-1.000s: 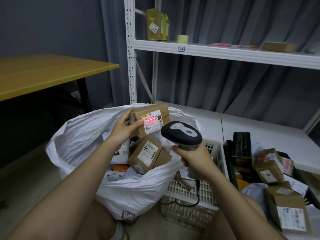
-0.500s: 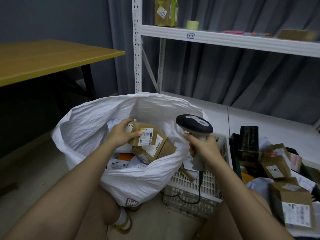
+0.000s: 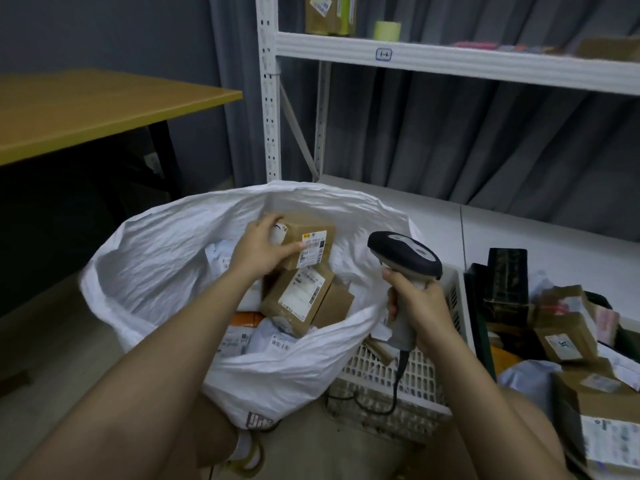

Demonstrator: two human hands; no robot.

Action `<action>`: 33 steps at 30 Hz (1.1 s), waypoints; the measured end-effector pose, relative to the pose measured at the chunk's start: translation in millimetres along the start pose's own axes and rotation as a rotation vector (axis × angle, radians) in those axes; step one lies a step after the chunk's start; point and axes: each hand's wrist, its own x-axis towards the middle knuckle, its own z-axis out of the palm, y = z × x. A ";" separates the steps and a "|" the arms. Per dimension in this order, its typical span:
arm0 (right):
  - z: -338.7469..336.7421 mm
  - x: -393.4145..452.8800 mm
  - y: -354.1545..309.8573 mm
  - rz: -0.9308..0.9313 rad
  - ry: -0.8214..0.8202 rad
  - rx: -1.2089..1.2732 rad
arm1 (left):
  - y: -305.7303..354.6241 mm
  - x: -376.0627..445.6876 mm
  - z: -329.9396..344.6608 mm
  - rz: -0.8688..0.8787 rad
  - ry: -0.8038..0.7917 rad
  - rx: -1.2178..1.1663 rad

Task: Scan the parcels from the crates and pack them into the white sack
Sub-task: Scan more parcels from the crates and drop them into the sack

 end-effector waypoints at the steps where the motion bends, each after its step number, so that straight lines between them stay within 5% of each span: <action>1: -0.9 3.1 -1.7 0.006 0.004 0.015 | 5.9 14.6 5.3 0.020 -0.006 0.110; 6: -8.9 23.2 -12.8 0.022 0.047 0.058 | 30.0 63.5 38.7 -0.149 -0.118 0.565; 12: -42.1 52.3 0.4 0.048 0.115 0.036 | 65.2 53.5 75.2 0.066 -0.085 0.272; 21: -102.9 82.7 21.6 0.115 0.344 0.068 | 150.6 5.9 158.8 0.266 -0.267 -0.116; 27: -165.6 94.5 44.0 0.153 0.473 0.053 | 173.2 -9.9 255.1 0.249 -0.380 -0.200; 33: -209.7 117.5 84.6 0.200 0.462 0.021 | 138.0 15.4 349.9 0.041 -0.439 -0.182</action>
